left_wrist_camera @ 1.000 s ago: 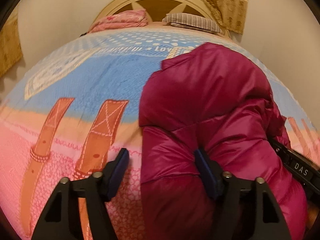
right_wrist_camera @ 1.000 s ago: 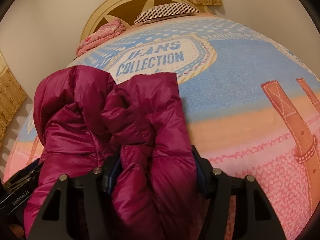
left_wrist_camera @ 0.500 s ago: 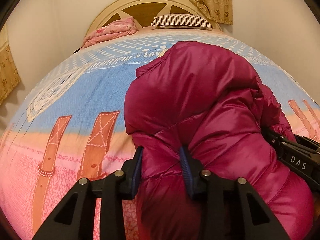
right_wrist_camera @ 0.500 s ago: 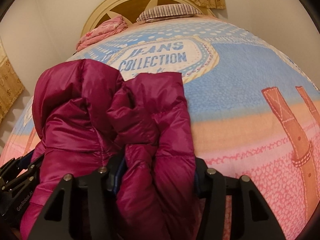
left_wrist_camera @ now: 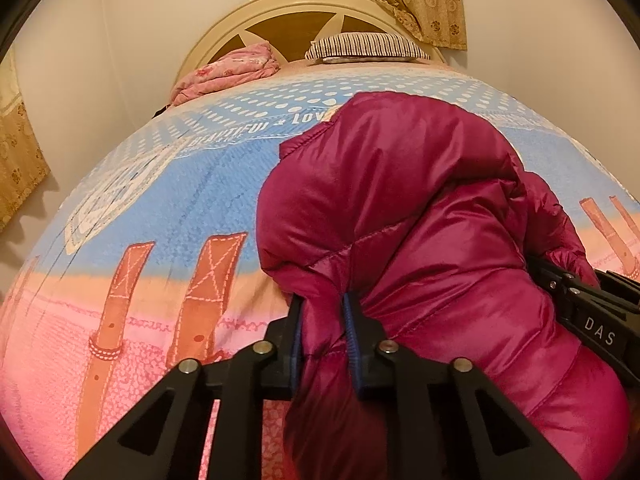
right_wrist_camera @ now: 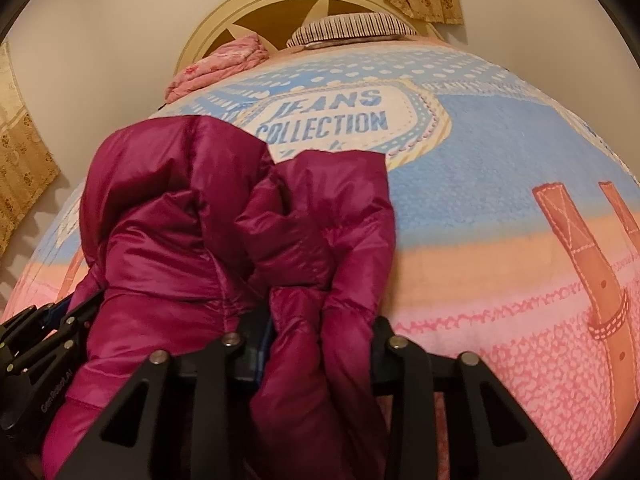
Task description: Fold large clothes
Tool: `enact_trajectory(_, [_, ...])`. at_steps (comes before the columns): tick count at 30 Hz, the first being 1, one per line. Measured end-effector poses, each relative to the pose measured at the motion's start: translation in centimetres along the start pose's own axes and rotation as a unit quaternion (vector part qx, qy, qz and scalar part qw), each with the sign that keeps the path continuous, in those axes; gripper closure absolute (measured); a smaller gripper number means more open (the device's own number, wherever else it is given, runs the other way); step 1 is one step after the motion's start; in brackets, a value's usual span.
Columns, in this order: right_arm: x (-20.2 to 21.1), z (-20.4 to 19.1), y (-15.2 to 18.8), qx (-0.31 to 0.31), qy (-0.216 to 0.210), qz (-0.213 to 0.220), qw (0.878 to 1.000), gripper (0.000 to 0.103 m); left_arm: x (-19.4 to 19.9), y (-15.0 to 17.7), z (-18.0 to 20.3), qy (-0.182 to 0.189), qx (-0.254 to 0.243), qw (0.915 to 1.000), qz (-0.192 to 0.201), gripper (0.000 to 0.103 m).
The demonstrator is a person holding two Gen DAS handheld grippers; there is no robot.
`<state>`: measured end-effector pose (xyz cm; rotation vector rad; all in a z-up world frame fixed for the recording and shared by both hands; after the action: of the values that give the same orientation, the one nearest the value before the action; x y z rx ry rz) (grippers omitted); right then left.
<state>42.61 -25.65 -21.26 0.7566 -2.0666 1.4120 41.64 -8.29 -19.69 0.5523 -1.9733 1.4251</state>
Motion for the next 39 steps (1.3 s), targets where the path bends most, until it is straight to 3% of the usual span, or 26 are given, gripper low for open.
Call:
enact_trajectory(13, [2.8, -1.3, 0.2, 0.004, -0.041, 0.015, 0.999, 0.081, 5.1, -0.6, -1.2, -0.028, 0.007, 0.9988, 0.039, 0.092])
enact_trajectory(28, [6.2, -5.2, 1.7, 0.039, -0.073, 0.025, 0.996, 0.081, 9.5, 1.4, -3.8, -0.036, 0.036, 0.9973, 0.053, 0.092])
enact_trajectory(39, [7.4, -9.8, 2.7, 0.068, -0.107, 0.024, 0.992, 0.081, 12.5, 4.2, -8.5, -0.058, 0.076, 0.9938, 0.056, 0.092])
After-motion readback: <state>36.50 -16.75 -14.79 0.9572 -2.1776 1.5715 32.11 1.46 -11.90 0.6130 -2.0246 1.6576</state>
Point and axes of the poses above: each gripper's, at about its wrist camera, not at the fingertips, and x roughly against the way its jaws point, z to its right, y to its underside, the point moved 3 cm from there along -x, roughly the way its jaws point, and after that the axes turned 8 degrees about -x, right-handed, at the moved point
